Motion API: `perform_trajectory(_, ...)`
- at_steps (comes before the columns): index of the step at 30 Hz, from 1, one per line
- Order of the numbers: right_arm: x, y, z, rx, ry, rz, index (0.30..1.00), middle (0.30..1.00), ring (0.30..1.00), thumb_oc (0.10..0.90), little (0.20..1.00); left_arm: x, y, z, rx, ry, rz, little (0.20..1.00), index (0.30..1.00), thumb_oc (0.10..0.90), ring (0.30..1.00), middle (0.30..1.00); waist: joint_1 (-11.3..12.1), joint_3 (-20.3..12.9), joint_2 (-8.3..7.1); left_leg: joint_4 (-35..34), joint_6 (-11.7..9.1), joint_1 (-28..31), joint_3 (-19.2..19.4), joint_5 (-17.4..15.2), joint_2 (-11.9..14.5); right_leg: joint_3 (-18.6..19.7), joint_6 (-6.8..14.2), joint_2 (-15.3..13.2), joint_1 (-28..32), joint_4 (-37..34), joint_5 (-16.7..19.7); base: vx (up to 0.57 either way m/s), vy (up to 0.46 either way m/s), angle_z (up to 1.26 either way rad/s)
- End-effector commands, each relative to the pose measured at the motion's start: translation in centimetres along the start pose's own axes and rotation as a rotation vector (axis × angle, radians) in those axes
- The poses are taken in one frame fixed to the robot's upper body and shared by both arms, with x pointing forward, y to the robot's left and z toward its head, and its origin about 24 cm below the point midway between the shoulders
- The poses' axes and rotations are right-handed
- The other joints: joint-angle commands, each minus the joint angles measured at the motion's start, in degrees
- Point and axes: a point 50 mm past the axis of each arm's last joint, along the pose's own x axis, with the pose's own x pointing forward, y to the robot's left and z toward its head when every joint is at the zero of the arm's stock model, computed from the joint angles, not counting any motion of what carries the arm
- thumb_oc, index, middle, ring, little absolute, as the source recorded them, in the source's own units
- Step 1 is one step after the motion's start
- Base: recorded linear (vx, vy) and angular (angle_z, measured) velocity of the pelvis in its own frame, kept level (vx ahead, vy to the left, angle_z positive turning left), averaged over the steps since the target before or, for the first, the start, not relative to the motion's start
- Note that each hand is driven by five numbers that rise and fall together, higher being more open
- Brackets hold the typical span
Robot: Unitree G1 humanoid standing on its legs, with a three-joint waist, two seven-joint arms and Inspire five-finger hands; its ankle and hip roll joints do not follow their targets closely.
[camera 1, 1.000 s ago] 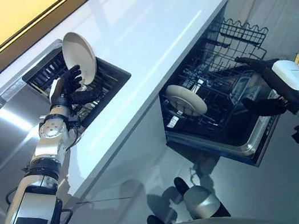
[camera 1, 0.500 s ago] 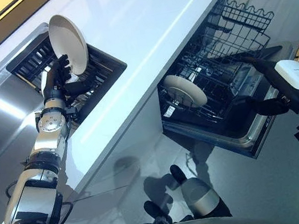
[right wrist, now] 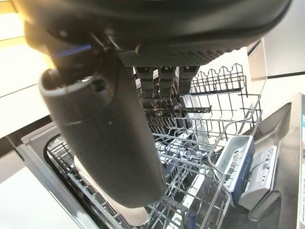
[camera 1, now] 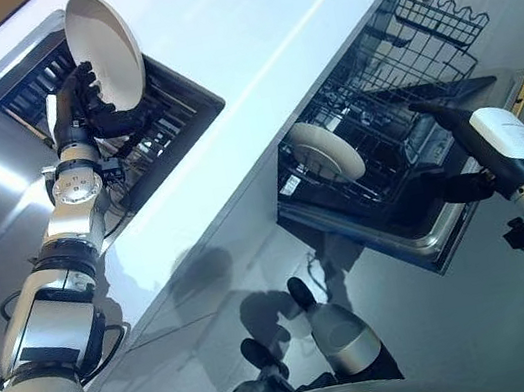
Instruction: Pick up plates and place into dishwasher.
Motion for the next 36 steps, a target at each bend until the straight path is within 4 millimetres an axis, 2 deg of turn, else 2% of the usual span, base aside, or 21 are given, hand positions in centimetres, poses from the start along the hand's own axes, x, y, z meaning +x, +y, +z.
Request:
perform_trajectory(1, 1.7, -4.3, 1.7, 0.012, -0.096, -0.240, 0.900, 0.900, 0.900, 0.800, 0.900, 1.9, 3.0, 4.7, 0.035, -0.115, 0.092, 0.900, 0.900, 0.800, 0.900, 0.900, 0.3, -2.9, -3.42, 8.7, 1.3, -5.0, 1.5, -5.8, 0.6, 1.3, 7.3, 1.4, -4.3, 5.6, -4.0, 0.03, -0.087, -0.10)
perform_trajectory(8, 1.6, -4.1, 1.5, 0.022, -0.083, -0.244, 0.900, 0.900, 0.900, 0.800, 0.900, 2.2, 3.0, 5.4, 0.042, -0.112, 0.080, 0.900, 0.900, 0.800, 0.900, 0.900, 0.2, -2.3, -4.16, 10.1, 1.4, -5.8, 1.9, -6.5, 1.2, 1.2, 7.5, 1.6, -4.8, 5.9, -3.9, 0.02, -0.065, -0.05)
perform_trajectory(21, 1.1, -3.5, 1.3, 0.035, -0.069, -0.230, 0.900, 0.900, 0.900, 0.800, 0.900, 2.3, 1.0, 6.1, 0.060, -0.148, 0.019, 0.900, 0.900, 0.800, 0.900, 0.900, -0.1, -2.1, -4.84, 10.8, 1.7, -5.9, 2.4, -7.1, 1.6, 1.8, 7.9, 2.0, -4.7, 5.8, -3.7, 0.02, -0.025, -0.05)
perform_trajectory(27, 0.4, -3.0, 1.0, 0.037, -0.054, -0.219, 0.900, 0.900, 0.900, 0.800, 0.900, 2.1, 1.7, 7.1, 0.021, -0.204, 0.085, 0.900, 0.900, 0.800, 0.900, 0.900, 0.1, -2.8, -4.88, 10.8, 1.9, -5.4, 2.2, -7.2, 1.5, 1.7, 8.1, 2.0, -4.1, 5.6, -3.6, 0.02, -0.010, 0.00)
perform_trajectory(28, 0.3, -2.9, 1.0, 0.039, -0.052, -0.218, 0.900, 0.900, 0.900, 0.800, 0.900, 2.1, 1.9, 7.1, 0.003, -0.205, 0.085, 0.744, 0.766, 0.644, 0.766, 0.766, 0.2, -2.9, -4.89, 10.9, 1.9, -5.3, 2.1, -7.3, 1.5, 1.7, 8.2, 2.0, -4.0, 5.6, -3.7, 0.00, 0.000, 0.00)
perform_trajectory(29, 0.2, -2.9, 1.0, 0.039, -0.050, -0.217, 0.900, 0.900, 0.900, 0.800, 0.900, 2.1, 1.9, 7.0, -0.002, -0.200, 0.076, 0.200, 0.300, 0.100, 0.300, 0.300, 0.2, -2.9, -4.87, 10.9, 1.9, -5.3, 2.1, -7.3, 1.5, 1.7, 8.2, 2.0, -3.9, 5.7, -3.7, 0.00, 0.000, 0.00)
perform_trajectory(36, -0.4, -2.7, 0.6, 0.028, -0.035, -0.189, 0.900, 0.900, 0.900, 0.800, 0.900, 1.6, 2.2, 5.5, -0.014, -0.162, 0.037, 0.200, 0.300, 0.100, 0.300, 0.300, 0.6, -4.2, -4.56, 10.4, 1.8, -4.0, 1.6, -6.9, 1.1, 1.6, 8.3, 2.1, -2.8, 5.4, -3.4, 0.05, 0.012, 0.02)
